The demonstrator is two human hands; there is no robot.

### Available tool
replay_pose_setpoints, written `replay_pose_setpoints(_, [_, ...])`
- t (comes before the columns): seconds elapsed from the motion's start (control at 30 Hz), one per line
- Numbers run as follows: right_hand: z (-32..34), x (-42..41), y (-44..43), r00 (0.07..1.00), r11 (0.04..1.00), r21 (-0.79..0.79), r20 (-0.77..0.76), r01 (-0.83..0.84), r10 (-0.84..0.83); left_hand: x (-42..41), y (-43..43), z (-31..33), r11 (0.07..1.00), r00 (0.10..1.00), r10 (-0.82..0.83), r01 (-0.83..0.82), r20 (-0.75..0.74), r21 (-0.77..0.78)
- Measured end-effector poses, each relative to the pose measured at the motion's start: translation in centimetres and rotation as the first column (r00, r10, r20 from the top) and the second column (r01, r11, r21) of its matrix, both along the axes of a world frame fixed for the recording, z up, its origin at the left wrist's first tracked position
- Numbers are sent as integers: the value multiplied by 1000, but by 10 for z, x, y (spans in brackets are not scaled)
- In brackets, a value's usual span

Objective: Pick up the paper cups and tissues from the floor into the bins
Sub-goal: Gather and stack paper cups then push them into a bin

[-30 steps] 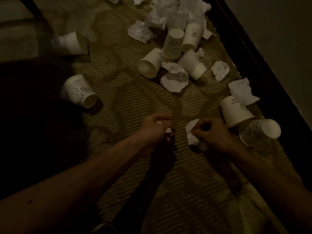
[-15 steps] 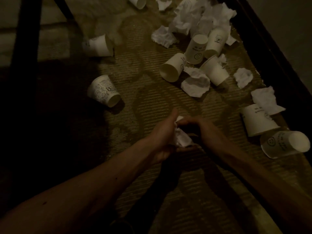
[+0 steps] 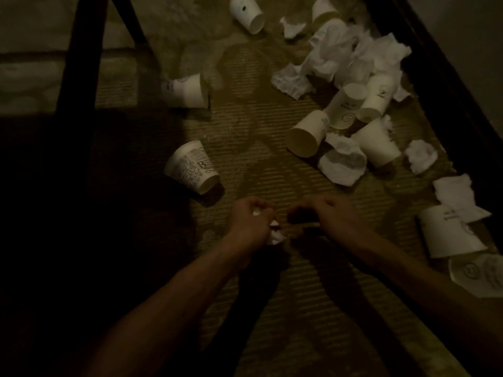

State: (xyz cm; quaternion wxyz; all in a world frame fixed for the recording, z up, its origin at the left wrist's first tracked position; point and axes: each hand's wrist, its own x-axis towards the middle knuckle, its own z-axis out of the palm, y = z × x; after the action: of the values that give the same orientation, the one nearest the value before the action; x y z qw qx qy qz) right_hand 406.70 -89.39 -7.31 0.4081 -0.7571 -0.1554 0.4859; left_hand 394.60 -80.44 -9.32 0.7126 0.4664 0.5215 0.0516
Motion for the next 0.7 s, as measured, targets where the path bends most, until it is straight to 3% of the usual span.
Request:
replay_pose_setpoints(0.03, [0,9,-1,998,999,7,57,40,-40,3,3,-1,1000,1000,-8,8,-1,3])
replay_pose_setpoints(0.1, [-9,36,-5,943,998,-35,330,51,-36,14,4,0,999,999,-32,32,3,21])
replay_pose_setpoints(0.17, [-19,61,-10,807,992,-121,581,-41,104,28,3,-1,996,998,-55,55,-7,72])
replay_pose_setpoints(0.23, [-26,83,-13,651,963,-218,710,-160,269,43,0,-1,995,998,-54,55,-12,78])
replay_pose_setpoints(0.3, [-29,98,-8,555,918,-312,731,-244,396,55,-3,1,998,998,-64,64,2,17])
replay_pose_setpoints(0.43, [-42,111,5,459,809,-490,666,-325,588,67,-3,9,981,998,-23,34,63,-189])
replay_pose_setpoints(0.57, [-49,107,-2,569,936,-312,745,-162,347,67,0,12,955,996,28,-1,86,-297])
replay_pose_setpoints(0.7, [-44,115,-13,688,988,-142,712,-54,140,69,-4,9,938,997,44,-20,60,-347])
